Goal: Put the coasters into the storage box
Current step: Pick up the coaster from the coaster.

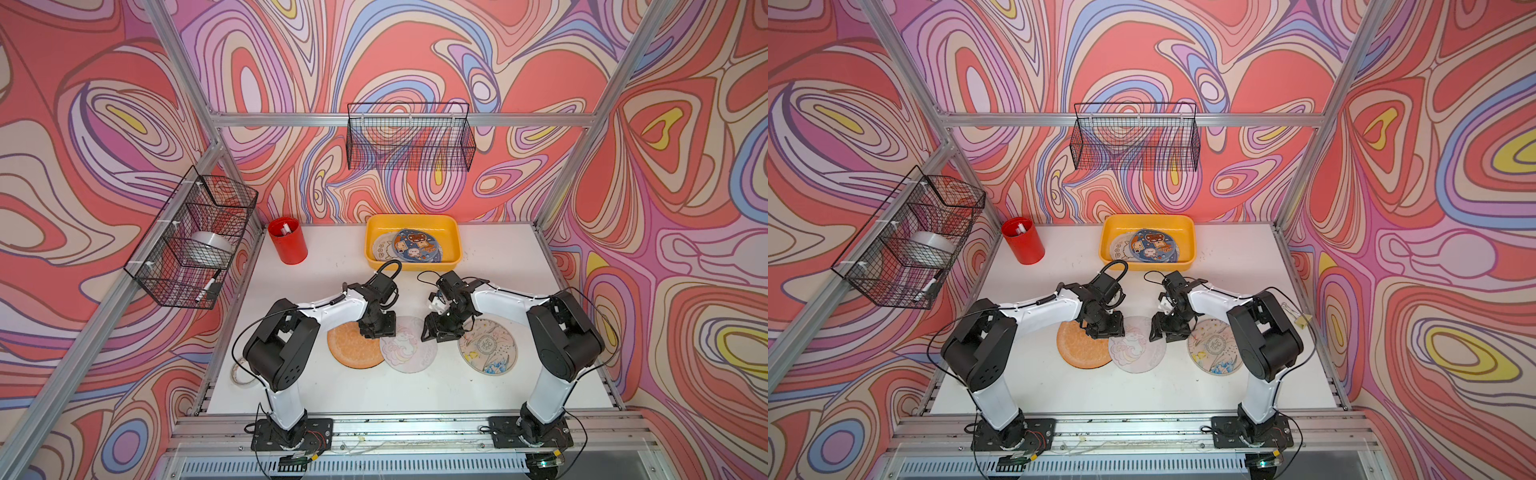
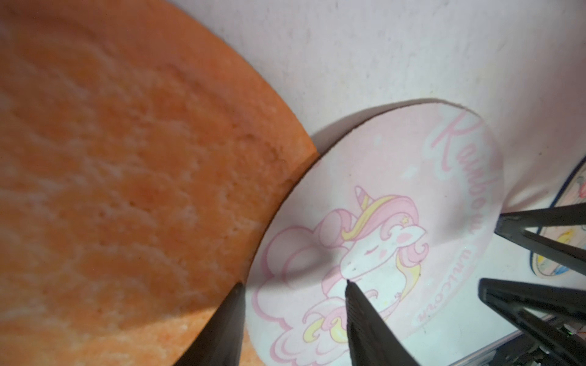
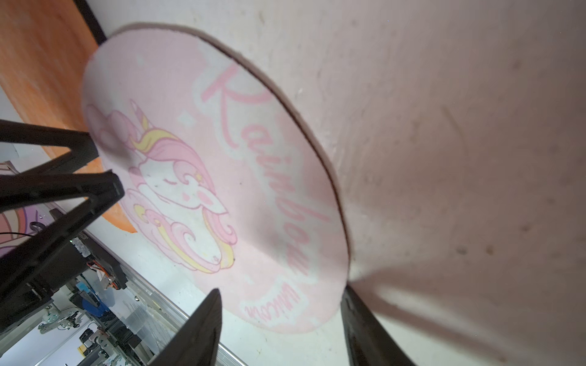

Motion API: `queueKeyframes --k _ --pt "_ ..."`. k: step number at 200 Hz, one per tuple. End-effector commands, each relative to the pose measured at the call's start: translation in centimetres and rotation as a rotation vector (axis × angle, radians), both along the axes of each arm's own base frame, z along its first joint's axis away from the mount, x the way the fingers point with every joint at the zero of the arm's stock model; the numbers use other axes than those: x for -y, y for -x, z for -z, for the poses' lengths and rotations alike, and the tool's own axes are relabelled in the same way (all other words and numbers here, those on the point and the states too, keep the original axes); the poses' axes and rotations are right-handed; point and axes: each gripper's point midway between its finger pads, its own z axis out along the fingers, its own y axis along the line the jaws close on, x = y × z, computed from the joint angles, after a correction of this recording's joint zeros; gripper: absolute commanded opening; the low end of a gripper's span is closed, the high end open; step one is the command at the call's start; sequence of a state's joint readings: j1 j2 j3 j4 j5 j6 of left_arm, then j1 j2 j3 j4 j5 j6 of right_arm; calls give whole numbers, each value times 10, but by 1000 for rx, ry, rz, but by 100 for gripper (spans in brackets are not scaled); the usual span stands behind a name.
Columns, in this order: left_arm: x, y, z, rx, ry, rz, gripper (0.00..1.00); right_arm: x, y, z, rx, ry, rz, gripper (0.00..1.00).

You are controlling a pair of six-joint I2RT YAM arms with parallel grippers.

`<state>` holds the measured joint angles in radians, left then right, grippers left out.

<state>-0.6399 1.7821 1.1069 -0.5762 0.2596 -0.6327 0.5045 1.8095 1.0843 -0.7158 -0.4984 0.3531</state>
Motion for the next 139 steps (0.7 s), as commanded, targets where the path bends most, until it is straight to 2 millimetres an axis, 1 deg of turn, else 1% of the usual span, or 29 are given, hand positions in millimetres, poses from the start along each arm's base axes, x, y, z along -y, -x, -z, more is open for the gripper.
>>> queueKeyframes --k 1,19,40,51,73,86,111,122,139 --pt "-2 10 7 -48 -27 12 52 -1 3 23 -16 47 -7 59" --pt "-2 10 8 -50 -25 13 52 -4 4 24 -16 45 -8 56" --pt "-1 11 7 -51 -23 15 51 -3 2 23 -9 49 -8 48" --pt "-2 11 7 -50 -24 15 51 -4 2 22 -6 48 -8 39" --pt "-2 10 6 -47 -24 15 51 -4 0 20 2 45 -7 26" --pt "-2 11 6 -46 -25 16 52 -4 -1 18 7 42 -8 16" --pt "-3 8 0 -26 -24 12 57 -8 -5 7 32 23 -18 1" --pt "-3 6 -5 -9 -19 9 62 -10 -7 -2 48 12 -30 0" --pt "-4 2 -15 21 -6 -3 68 -13 -10 -20 75 -10 -45 0"
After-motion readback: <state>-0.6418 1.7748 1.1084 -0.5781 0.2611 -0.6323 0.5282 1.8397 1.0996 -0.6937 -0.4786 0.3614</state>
